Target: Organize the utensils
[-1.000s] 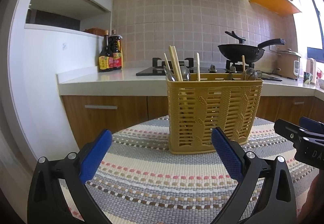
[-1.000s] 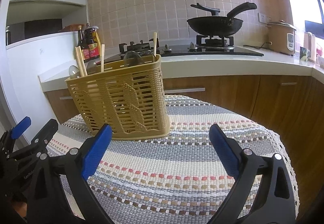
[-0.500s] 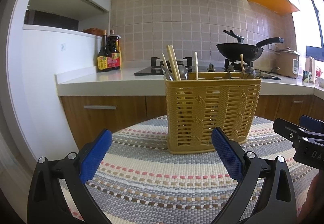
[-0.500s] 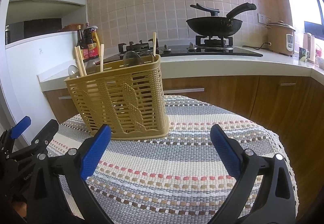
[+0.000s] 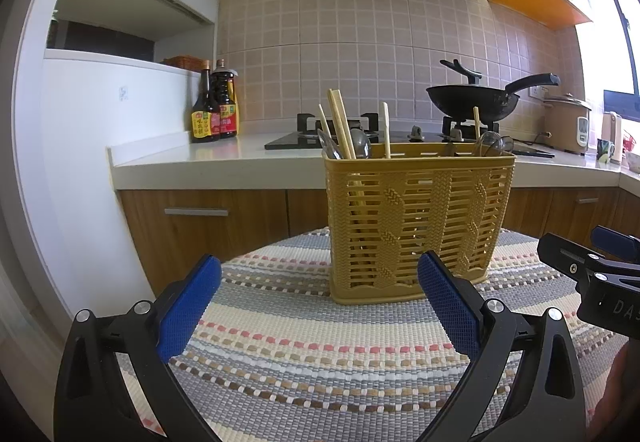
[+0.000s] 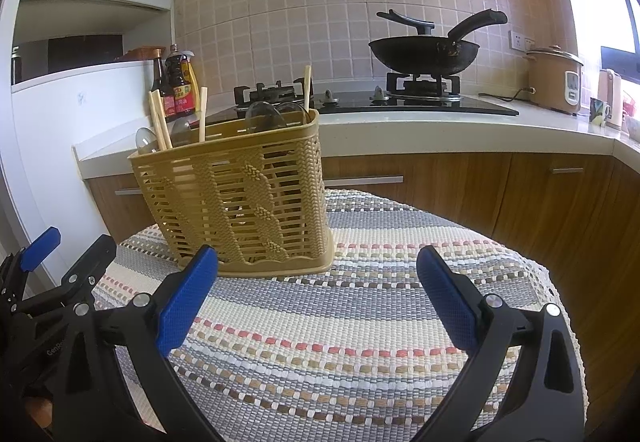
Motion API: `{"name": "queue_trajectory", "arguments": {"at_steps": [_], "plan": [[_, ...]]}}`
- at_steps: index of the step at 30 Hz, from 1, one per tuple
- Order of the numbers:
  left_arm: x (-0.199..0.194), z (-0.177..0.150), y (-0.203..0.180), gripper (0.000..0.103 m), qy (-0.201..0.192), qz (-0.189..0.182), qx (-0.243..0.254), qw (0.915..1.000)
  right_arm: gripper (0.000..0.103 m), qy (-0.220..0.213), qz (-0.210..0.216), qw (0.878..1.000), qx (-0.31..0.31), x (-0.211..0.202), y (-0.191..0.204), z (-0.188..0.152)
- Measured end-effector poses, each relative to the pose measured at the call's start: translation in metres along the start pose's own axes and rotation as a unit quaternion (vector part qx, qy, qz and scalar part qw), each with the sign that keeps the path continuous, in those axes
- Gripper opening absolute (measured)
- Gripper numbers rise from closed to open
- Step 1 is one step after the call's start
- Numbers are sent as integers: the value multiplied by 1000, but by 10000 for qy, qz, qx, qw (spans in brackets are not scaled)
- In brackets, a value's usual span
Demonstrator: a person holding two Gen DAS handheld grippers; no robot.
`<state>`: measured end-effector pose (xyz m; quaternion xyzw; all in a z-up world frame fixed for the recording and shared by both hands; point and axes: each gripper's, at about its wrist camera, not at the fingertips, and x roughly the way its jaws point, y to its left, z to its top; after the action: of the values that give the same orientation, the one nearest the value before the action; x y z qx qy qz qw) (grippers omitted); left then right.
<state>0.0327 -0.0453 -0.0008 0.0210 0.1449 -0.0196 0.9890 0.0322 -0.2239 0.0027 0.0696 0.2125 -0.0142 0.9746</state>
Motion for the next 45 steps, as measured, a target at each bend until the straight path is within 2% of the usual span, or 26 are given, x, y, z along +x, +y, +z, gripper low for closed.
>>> {"name": "queue_trajectory", "arguments": {"at_steps": [45], "plan": [[3, 0, 2, 95, 91, -78, -31, 9999, 95, -109, -42, 9999, -75, -5, 4, 0]]}}
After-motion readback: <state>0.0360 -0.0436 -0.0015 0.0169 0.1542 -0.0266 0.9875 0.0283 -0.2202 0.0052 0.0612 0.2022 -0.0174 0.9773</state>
